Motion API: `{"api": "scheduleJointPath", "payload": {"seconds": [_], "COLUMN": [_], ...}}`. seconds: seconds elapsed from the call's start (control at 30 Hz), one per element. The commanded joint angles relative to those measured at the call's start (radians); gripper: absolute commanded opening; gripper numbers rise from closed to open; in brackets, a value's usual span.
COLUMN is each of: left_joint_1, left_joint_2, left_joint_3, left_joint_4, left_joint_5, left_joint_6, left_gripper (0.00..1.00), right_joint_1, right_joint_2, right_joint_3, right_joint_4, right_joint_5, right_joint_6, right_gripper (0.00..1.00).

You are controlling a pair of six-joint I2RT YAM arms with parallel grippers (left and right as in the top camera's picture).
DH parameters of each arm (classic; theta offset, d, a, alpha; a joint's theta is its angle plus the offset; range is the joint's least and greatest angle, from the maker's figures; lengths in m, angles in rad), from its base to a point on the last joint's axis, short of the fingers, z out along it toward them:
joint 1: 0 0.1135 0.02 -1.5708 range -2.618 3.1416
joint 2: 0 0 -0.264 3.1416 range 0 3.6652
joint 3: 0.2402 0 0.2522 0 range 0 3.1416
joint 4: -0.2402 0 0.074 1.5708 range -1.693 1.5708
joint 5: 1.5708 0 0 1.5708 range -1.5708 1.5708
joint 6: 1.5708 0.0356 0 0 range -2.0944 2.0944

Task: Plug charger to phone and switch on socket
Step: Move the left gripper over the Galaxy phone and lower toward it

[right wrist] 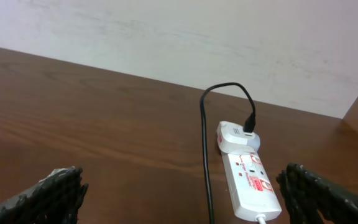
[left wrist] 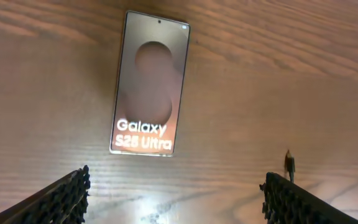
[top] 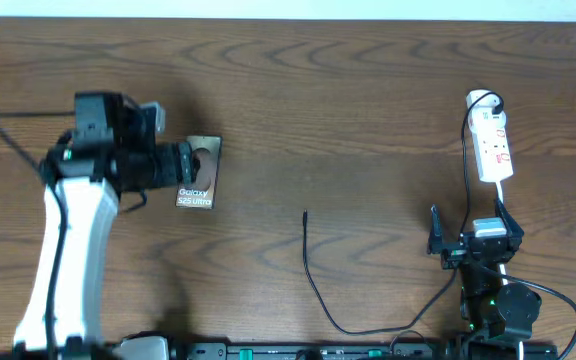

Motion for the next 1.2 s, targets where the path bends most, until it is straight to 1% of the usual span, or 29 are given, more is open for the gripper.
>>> {"api": "scheduleJointPath", "payload": {"seconds": [0.0,0.1,0.13,0.17,0.2,0.23,0.27,0.3,0.6,0.83,1.0,1.17], "left_joint_1": [0.004,0.004,0.004,0.004,0.004,0.004,0.004,0.004,0.003,-0.029,-0.047,-0.065], "left_joint_2": [0.074,0.111,0.117,0.122,0.122,0.122,0.121,0.121,0.121,0.126,0.153,0.250], "left_joint_3": [0.030,0.029,0.028,0.028,0.028,0.028,0.028,0.028,0.063,0.177,0.195,0.195], "left_joint_4": [-0.010,-0.010,-0.010,-0.006,-0.003,0.001,0.005,0.005,0.024,-0.059,-0.073,-0.108], "left_joint_5": [-0.002,-0.002,-0.002,-0.002,-0.002,-0.002,-0.002,-0.002,-0.017,-0.239,-0.246,-0.246], "left_joint_6": [0.029,0.029,0.029,0.029,0.029,0.029,0.029,0.029,0.029,0.034,0.025,0.026], "left_gripper": [0.87,0.87,0.75,0.56,0.52,0.53,0.92,0.95,0.96,0.96,0.96,0.96], "right_joint_1": [0.005,0.005,0.005,0.005,0.005,0.005,0.005,0.005,0.005,0.005,0.005,0.005], "right_joint_2": [-0.003,-0.003,-0.003,-0.003,-0.003,-0.003,-0.003,-0.003,-0.003,-0.003,-0.003,-0.003], "right_joint_3": [-0.001,-0.001,-0.001,-0.001,-0.001,-0.001,-0.001,-0.001,-0.001,-0.001,-0.001,-0.001], "right_joint_4": [-0.005,-0.005,-0.005,-0.005,-0.005,-0.005,-0.005,-0.005,-0.005,-0.005,-0.005,-0.005], "right_joint_5": [0.004,0.004,0.004,0.004,0.004,0.004,0.004,0.004,0.004,0.004,0.004,0.004], "right_joint_6": [0.011,0.011,0.011,0.011,0.011,0.011,0.011,0.011,0.011,0.011,0.011,0.011], "right_gripper": [0.99,0.99,0.99,0.99,0.99,0.99,0.99,0.99,0.99,0.99,0.99,0.99]}}
